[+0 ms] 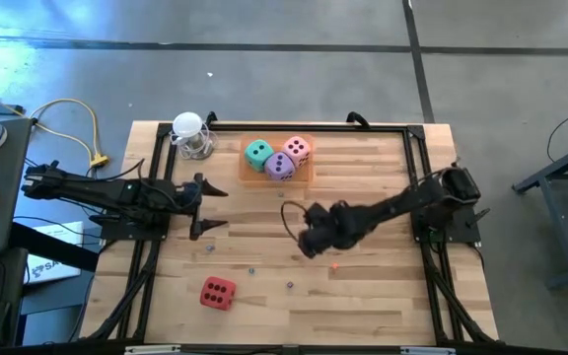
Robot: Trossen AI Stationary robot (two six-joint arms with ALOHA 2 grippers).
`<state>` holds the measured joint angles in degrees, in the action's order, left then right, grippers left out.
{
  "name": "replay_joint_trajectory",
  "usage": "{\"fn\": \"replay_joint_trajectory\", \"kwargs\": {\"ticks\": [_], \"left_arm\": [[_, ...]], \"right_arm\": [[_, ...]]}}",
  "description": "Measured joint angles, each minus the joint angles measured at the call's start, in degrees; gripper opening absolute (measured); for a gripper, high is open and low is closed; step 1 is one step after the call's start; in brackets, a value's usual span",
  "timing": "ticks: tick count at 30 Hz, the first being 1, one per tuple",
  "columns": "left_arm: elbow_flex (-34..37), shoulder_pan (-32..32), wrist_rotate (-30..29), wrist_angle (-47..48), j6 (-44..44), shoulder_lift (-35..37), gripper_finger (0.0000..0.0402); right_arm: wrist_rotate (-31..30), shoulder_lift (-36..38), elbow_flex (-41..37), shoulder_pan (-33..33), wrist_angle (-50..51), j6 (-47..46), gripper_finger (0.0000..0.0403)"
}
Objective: Pick & Place Dice
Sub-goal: Put the small orange die into the bin
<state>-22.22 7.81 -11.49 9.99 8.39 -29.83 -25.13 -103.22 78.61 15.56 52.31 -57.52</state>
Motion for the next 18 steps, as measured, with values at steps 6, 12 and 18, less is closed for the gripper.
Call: {"fn": "replay_joint_trajectory", "kwargs": {"ticks": [6,12,18], "left_arm": [[0.0,0.0,2.1,-2.4,1.4,-3.0,0.0395],[0.0,0.0,7.6,-4.7,2.7,-5.9,0.0395],[0.0,0.0,9.2,-7.1,3.1,-8.7,0.0395]], "right_arm": [[-0.6,-0.4,-7.1,4.5,-9.2,-0.5,0.0397],[6.3,-0.3,-9.6,5.0,-6.4,-12.2,0.0397],[11.2,-0.3,-10.3,8.5,-6.3,-14.9,0.0397]]}}
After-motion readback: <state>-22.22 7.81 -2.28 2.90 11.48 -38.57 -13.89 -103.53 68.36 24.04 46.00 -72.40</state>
